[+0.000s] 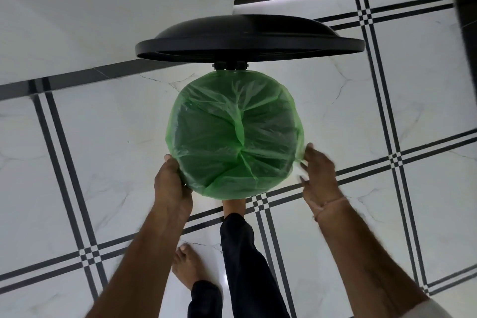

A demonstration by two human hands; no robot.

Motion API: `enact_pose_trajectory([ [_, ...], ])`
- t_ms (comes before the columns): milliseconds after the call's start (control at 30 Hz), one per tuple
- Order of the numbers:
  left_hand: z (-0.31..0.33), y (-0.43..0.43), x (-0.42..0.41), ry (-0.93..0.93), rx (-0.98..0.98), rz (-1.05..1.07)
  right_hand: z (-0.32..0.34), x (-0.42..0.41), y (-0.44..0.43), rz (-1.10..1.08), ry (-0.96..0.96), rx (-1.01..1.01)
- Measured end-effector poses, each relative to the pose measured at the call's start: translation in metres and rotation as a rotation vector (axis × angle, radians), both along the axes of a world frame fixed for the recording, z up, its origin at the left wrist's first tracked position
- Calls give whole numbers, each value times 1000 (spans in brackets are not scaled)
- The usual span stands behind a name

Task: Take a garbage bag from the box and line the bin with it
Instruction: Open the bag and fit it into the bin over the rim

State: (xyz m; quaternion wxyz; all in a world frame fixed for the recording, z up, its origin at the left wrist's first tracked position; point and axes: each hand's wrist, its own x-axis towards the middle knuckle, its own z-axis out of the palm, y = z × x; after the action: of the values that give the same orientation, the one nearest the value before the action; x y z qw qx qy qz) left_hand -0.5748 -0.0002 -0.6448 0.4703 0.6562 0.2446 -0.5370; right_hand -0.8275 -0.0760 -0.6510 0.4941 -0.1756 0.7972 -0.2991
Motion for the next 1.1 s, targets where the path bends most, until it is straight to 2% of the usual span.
enact_pose_trajectory([
  [33,0,-1,-2,-12,-5,4,10,8,0,106,277,-162],
  [67,1,-1,-3,-22,-8,-1,24,22,1,254,419,-376],
  [100,1,-1,-4,-32,-9,-5,38,44,4,459,407,-560],
  [133,0,0,-4,-38,-12,-10,44,68,7,688,312,-657],
  [167,-1,0,-4,-39,-16,-15,43,90,8,896,209,-665],
  [233,0,0,-4,-35,-33,-24,20,120,7,1138,76,-554],
  [367,-7,2,-5,-61,-101,-47,-56,133,-7,1370,162,-213],
  [433,-13,5,-5,-78,-107,-43,-83,133,-14,1427,199,-116],
  [533,-21,10,-5,-93,-126,-50,-109,135,-22,1524,271,-78],
  [667,-28,16,-4,-83,-151,-42,-126,134,-29,1522,177,-10],
  [833,-29,18,-5,-83,-160,-28,-145,126,-47,1597,260,56],
  [967,-32,19,-5,-103,-168,-40,-156,126,-56,1575,214,243],
  [1100,-28,17,-2,-124,-137,-93,-145,119,-61,1594,232,205],
])
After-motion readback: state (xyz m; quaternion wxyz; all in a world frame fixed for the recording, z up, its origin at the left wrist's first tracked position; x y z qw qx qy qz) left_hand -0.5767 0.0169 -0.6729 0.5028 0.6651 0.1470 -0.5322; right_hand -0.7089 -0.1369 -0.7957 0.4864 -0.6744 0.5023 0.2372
